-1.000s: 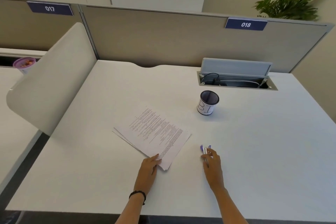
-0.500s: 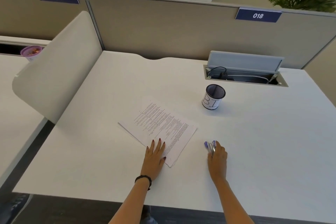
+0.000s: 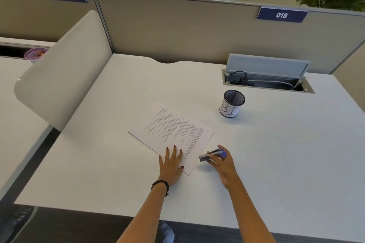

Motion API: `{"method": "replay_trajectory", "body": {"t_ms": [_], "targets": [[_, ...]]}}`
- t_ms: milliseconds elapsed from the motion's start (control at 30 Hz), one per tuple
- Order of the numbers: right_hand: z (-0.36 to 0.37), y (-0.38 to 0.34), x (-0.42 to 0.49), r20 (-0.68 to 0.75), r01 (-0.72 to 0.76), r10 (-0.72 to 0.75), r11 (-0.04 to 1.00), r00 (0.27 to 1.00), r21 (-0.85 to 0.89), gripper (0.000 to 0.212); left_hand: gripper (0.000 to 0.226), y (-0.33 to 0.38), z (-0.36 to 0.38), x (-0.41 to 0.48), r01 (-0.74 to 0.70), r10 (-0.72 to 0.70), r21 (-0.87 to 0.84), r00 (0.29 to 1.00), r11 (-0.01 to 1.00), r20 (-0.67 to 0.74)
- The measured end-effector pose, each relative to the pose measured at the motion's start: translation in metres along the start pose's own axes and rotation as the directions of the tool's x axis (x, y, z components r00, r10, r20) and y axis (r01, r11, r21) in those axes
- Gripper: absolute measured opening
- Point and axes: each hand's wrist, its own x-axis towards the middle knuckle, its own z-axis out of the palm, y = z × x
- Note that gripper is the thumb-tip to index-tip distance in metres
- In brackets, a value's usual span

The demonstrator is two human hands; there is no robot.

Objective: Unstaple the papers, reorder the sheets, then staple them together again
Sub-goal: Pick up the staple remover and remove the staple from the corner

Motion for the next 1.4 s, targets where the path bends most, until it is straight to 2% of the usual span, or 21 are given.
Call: {"method": "replay_trajectory", "body": {"t_ms": [33, 100, 133, 167, 233, 267, 300, 400, 500, 600, 667, 733, 833, 933, 1000, 1067, 1167, 1233, 1333, 1400], "targets": [[0.005, 0.002, -0.001, 0.007, 0.005, -0.005, 1.0, 1.0, 0.011, 0.046, 0.054, 0.0, 0.002, 0.002, -0.006, 0.005, -0.049, 1.0, 0.999, -0.027], [0.012, 0.011, -0.003, 0.027, 0.008, -0.01, 0.997, 1.0, 0.077, 0.042, 0.038, 0.006, 0.004, 0.001, -0.064, -0.002, -0.317, 0.979, 0.946, -0.204], [0.015, 0.015, -0.005, 0.039, 0.013, -0.017, 0.994, 0.999, 0.107, 0.039, 0.03, 0.011, 0.002, -0.002, -0.102, -0.047, -0.467, 0.954, 0.878, -0.296], [0.018, 0.018, -0.007, 0.053, 0.018, -0.024, 0.992, 0.998, 0.122, 0.036, 0.024, 0.016, -0.001, -0.006, -0.121, -0.114, -0.613, 0.937, 0.781, -0.331], [0.023, 0.023, -0.013, 0.079, 0.032, -0.042, 0.991, 0.996, 0.129, 0.032, 0.023, 0.023, -0.009, -0.013, -0.107, -0.2, -0.83, 0.946, 0.548, -0.254], [0.025, 0.027, -0.013, 0.087, 0.031, -0.043, 0.991, 0.995, 0.132, 0.031, 0.022, 0.024, -0.012, -0.014, -0.079, -0.21, -0.876, 0.957, 0.476, -0.2], [0.026, 0.03, -0.014, 0.089, 0.032, -0.044, 0.991, 0.995, 0.126, 0.03, 0.019, 0.024, -0.012, -0.014, -0.059, -0.201, -0.893, 0.966, 0.446, -0.164], [0.026, 0.033, -0.013, 0.118, 0.034, -0.044, 0.995, 0.992, 0.09, 0.025, 0.011, 0.016, -0.011, -0.01, -0.082, -0.156, -0.872, 0.972, 0.482, -0.178], [0.026, 0.025, -0.014, 0.169, -0.083, 0.079, 0.996, 0.982, 0.02, 0.011, 0.012, 0.012, -0.013, -0.008, -0.113, -0.127, -0.875, 0.973, 0.471, -0.194], [0.024, 0.015, -0.012, 0.245, -0.287, 0.294, 0.956, 0.924, -0.064, 0.047, 0.015, 0.009, -0.017, -0.006, -0.115, -0.092, -0.886, 0.98, 0.449, -0.174], [0.019, 0.009, -0.009, 0.302, -0.371, 0.38, 0.924, 0.874, -0.09, 0.06, 0.016, 0.006, -0.019, -0.004, -0.113, -0.06, -0.876, 0.985, 0.468, -0.159], [0.014, 0.005, -0.008, 0.332, -0.421, 0.427, 0.902, 0.841, -0.094, 0.061, 0.017, 0.004, -0.021, -0.002, -0.122, -0.009, -0.854, 0.989, 0.506, -0.147], [0.008, 0.003, -0.008, 0.336, -0.429, 0.463, 0.886, 0.82, -0.174, 0.044, 0.019, 0.006, -0.026, 0.0, -0.154, 0.079, -0.801, 0.988, 0.579, -0.133], [0.006, 0.005, -0.01, 0.361, -0.367, 0.433, 0.899, 0.826, -0.238, 0.033, 0.022, 0.008, -0.028, 0.003, -0.169, 0.123, -0.782, 0.985, 0.6, -0.119], [0.005, 0.008, -0.01, 0.336, -0.308, 0.371, 0.924, 0.866, -0.226, 0.031, 0.026, 0.006, -0.025, 0.005, -0.185, 0.115, -0.765, 0.983, 0.617, -0.145], [0.004, 0.013, -0.011, 0.252, -0.246, 0.293, 0.948, 0.922, -0.202, 0.03, 0.029, 0.001, -0.017, 0.006, -0.203, 0.12, -0.687, 0.979, 0.698, -0.168], [0.002, 0.018, -0.013, 0.13, -0.141, 0.187, 0.943, 0.974, -0.301, 0.03, 0.039, -0.003, -0.005, 0.002, -0.23, 0.154, -0.45, 0.968, 0.863, -0.2], [-0.001, 0.021, -0.014, 0.13, -0.09, 0.15, 0.92, 0.98, -0.381, 0.031, 0.045, -0.006, 0.002, -0.001, -0.212, 0.161, -0.231, 0.962, 0.95, -0.22], [-0.002, 0.023, -0.015, 0.14, -0.072, 0.137, 0.917, 0.981, -0.392, 0.028, 0.053, -0.006, 0.01, -0.003, -0.135, 0.134, 0.0, 0.983, 0.991, -0.129], [-0.002, 0.024, -0.016, 0.121, -0.076, 0.126, 0.932, 0.985, -0.354, 0.024, 0.053, -0.006, 0.013, -0.004, -0.123, 0.129, 0.069, 0.986, 0.99, -0.101]]}}
